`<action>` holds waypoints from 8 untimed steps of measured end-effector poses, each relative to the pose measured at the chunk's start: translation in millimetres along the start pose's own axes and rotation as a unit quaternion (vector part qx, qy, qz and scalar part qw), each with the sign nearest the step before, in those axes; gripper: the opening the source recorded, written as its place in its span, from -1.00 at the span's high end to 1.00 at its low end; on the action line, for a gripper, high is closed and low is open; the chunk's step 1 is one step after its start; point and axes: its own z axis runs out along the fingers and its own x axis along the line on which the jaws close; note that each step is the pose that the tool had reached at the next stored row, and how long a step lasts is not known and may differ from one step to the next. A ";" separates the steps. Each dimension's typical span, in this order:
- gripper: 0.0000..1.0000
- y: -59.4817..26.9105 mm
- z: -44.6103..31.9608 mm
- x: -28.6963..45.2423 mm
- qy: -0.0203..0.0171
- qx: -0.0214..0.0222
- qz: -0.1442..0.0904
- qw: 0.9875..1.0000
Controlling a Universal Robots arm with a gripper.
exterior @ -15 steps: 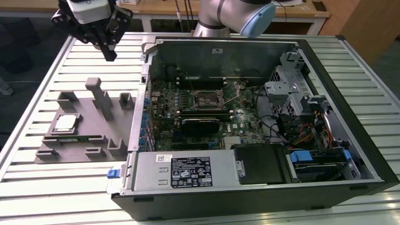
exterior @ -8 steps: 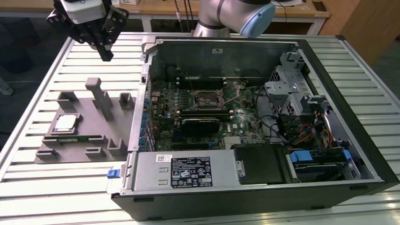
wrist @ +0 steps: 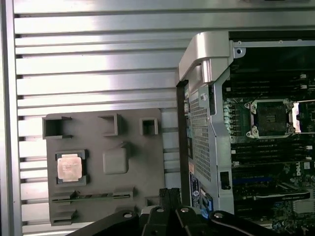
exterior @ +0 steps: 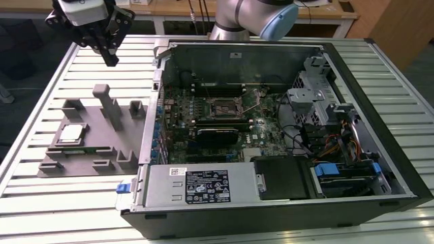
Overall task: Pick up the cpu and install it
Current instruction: 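Reach for the cpu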
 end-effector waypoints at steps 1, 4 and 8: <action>0.79 -0.1 -0.1 0.9 0.000 0.000 0.000 1.000; 0.79 -0.3 -0.2 3.9 0.000 0.000 0.000 1.000; 0.79 -0.6 -0.5 8.1 0.000 0.000 0.000 1.000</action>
